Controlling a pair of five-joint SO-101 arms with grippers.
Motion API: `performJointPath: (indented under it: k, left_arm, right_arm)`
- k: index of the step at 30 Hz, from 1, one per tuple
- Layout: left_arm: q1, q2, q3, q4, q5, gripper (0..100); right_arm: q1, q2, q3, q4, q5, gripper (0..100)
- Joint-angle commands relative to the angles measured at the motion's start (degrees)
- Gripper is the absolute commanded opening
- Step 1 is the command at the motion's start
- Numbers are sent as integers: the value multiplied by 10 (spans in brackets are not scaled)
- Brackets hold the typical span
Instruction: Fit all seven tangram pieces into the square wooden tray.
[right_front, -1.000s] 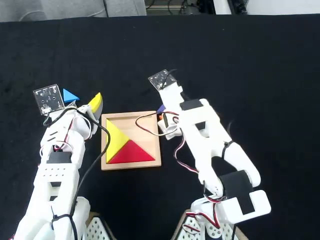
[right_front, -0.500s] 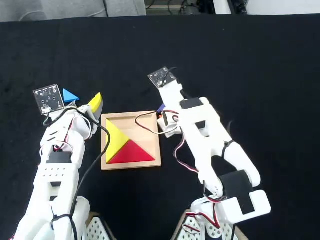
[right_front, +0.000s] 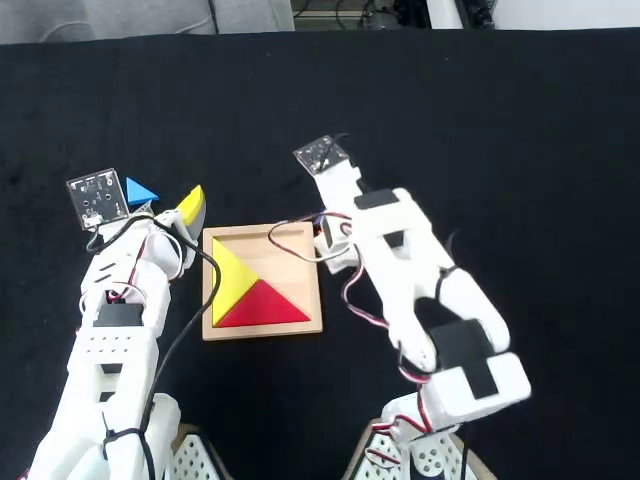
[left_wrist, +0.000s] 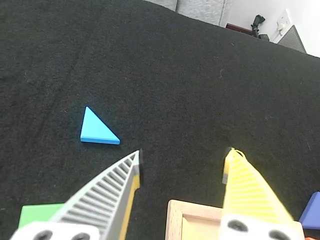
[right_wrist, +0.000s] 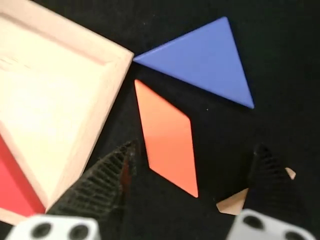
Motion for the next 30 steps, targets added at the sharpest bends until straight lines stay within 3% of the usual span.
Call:
performJointPath:
  k: [1, 8, 25, 30]
  left_arm:
    - [-5, -8, -29, -4, 4, 270]
    - [-5, -8, -29, -4, 4, 270]
    - [-3, -9, -27, -3, 4, 270]
    - [-2, -9, -27, -2, 4, 270]
  right_arm:
    - [-8, 8, -47, 17, -4, 338]
    - [-17, 19, -60, 11, -4, 185]
    - [-25, 112, -132, 59, -5, 201]
    - [-25, 112, -132, 61, -5, 56]
